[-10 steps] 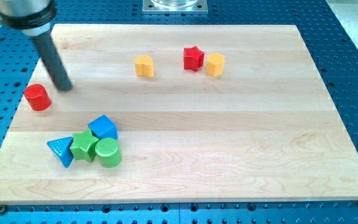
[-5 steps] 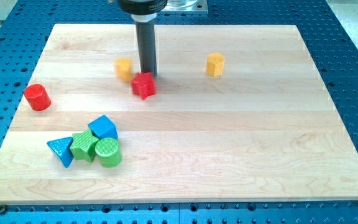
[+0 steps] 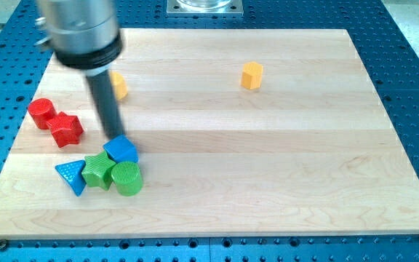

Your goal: Push the red star into the red circle

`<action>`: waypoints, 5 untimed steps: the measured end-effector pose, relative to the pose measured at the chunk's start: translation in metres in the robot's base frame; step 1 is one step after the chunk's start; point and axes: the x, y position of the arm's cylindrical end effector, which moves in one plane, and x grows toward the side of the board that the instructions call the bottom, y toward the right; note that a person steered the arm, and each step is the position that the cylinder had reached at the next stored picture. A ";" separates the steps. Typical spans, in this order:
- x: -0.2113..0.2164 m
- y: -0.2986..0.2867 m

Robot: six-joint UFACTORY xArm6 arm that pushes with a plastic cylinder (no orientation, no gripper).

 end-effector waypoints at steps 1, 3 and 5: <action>0.029 -0.050; 0.007 -0.065; 0.025 -0.088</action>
